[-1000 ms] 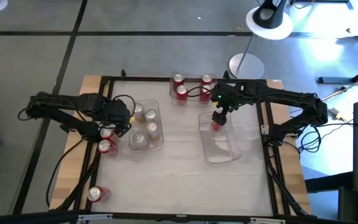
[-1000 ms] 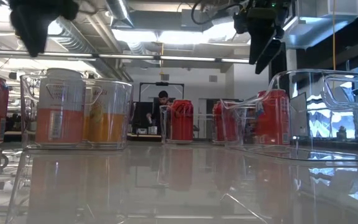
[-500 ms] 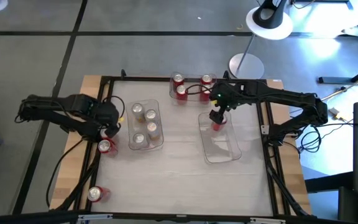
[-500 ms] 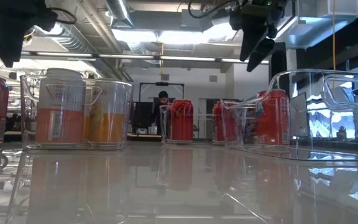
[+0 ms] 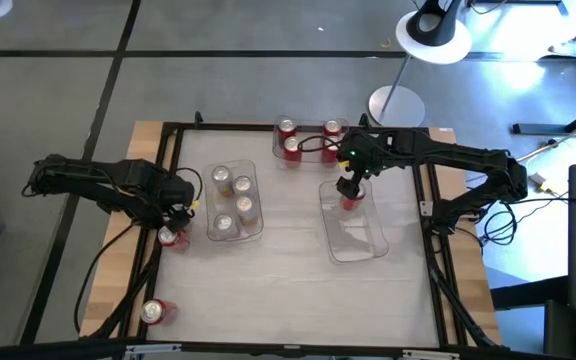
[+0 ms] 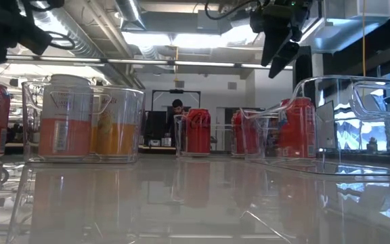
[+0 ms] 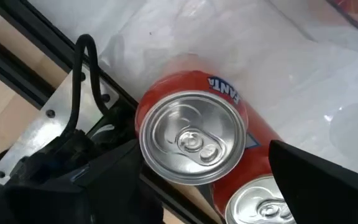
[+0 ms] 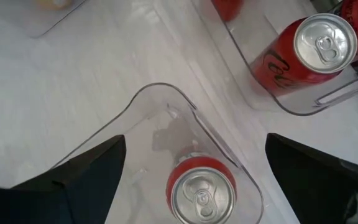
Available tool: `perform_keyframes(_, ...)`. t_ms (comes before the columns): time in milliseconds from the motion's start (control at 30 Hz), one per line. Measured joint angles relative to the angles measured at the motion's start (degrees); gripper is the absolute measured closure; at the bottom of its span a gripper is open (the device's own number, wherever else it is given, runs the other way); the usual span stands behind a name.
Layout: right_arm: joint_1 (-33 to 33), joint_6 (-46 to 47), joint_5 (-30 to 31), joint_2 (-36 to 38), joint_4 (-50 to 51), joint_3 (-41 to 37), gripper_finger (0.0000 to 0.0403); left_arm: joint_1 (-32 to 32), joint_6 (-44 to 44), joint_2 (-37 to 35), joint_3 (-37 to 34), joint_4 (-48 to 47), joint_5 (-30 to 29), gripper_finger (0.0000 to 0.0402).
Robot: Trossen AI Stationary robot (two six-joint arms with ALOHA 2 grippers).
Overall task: Sort soda cans
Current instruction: Put the top left red soda can into the right transparent bin
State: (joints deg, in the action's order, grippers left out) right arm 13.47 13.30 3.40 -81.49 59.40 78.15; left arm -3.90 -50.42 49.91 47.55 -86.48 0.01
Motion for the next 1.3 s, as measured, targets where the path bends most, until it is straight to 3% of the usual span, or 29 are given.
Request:
perform_keyframes(267,0.0,0.1,0.0,0.0,-1.6,0.0,0.002,0.0,-2.9,0.3,0.0,0.4,-4.8,0.0064)
perform_keyframes(467,0.0,0.1,0.0,0.0,-2.1,0.0,0.002,0.0,-2.8,2.3,0.0,0.4,-5.1,0.0064)
perform_keyframes(1300,0.0,-0.3,0.0,0.0,-2.7,0.0,0.002,0.2,12.5,14.2,-1.0,4.4,-1.5,0.0086)
